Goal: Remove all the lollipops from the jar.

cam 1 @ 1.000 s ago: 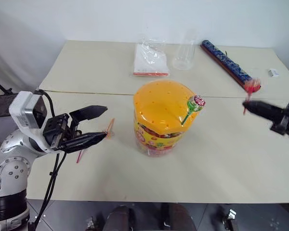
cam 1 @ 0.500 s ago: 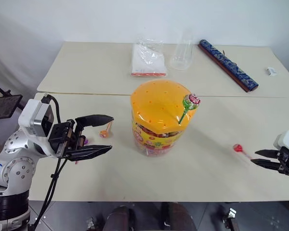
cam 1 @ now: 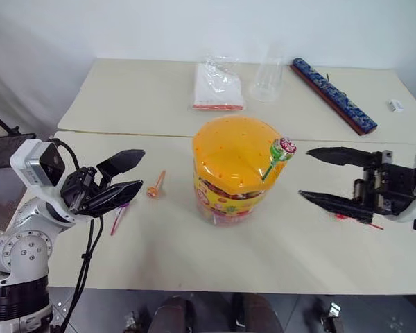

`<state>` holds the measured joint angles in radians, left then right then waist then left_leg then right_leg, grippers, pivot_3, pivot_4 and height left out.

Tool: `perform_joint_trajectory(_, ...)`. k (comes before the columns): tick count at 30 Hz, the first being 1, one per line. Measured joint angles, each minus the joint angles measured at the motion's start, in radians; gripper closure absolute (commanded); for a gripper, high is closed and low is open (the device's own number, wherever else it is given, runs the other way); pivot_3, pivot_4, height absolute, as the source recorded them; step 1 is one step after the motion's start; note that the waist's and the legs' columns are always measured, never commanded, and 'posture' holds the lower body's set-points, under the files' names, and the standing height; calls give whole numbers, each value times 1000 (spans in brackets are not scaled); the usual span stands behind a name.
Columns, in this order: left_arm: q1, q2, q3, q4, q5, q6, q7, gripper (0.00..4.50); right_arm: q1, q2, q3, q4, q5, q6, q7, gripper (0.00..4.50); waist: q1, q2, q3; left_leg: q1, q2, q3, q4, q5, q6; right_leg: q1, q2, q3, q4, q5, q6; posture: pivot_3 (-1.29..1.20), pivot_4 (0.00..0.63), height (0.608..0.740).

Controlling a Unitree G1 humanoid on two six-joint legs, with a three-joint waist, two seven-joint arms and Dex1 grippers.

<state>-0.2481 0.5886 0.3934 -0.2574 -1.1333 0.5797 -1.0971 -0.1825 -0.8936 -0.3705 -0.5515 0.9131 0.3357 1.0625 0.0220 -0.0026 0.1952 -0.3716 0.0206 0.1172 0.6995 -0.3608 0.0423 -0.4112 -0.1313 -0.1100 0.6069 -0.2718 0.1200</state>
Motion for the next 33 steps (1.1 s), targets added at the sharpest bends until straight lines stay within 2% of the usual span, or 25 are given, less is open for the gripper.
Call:
perform_joint_trajectory(10, -18, -44, -31, -8, 1, -3, 4, 795, -202, 93, 200, 5, -57, 20, -47, 1163, -3, 0, 0, 1, -1, 3, 0, 1, 1, -1, 0, -1, 1, 0, 0, 0, 150, 740)
perform_joint_trajectory(13, -10, -48, -38, -13, 4, -10, 6, 795, -213, 117, 223, 8, -59, 32, -53, 1724, 1, 0, 0, 0, -1, 2, 0, 1, 1, -1, 0, -2, 1, 0, 0, 0, 150, 740)
perform_joint_trajectory(21, -10, -57, -41, -49, 5, -15, 38, 795, -235, 159, 244, 52, -55, 42, -53, 4464, -1, 0, 0, 0, -1, 2, 0, 1, 2, -1, 0, -2, 1, 0, 0, 0, 150, 740)
perform_joint_trajectory(25, -10, -66, -58, -66, 5, -15, 50, 795, -235, 185, 228, 63, 15, 67, -64, 4464, -2, 0, 0, 0, -1, 2, 0, 1, 2, -1, 0, -2, 1, 0, 0, 0, 150, 740)
perform_joint_trajectory(28, -27, -57, -59, -84, -9, -7, 50, 795, -261, 167, 131, 69, 250, 171, -160, 4464, 0, 0, 0, 0, -1, 2, 0, 1, 2, -1, -1, -2, 1, 0, 0, 0, 150, 740)
perform_joint_trajectory(30, -52, -51, -58, -88, -30, 3, 56, 795, -274, 93, 52, 82, 390, 244, -213, 4464, 2, 0, 0, 0, -1, 0, 0, 1, 2, 0, -1, -2, 1, 0, 0, 0, 150, 740)
perform_joint_trajectory(33, -63, -6, -59, -98, -30, 6, 39, 795, -224, -53, -75, 137, 422, 320, -204, 4464, 2, 0, 0, 0, -1, 1, -1, 0, 3, 0, -1, -2, -1, 0, 0, 0, 150, 740)
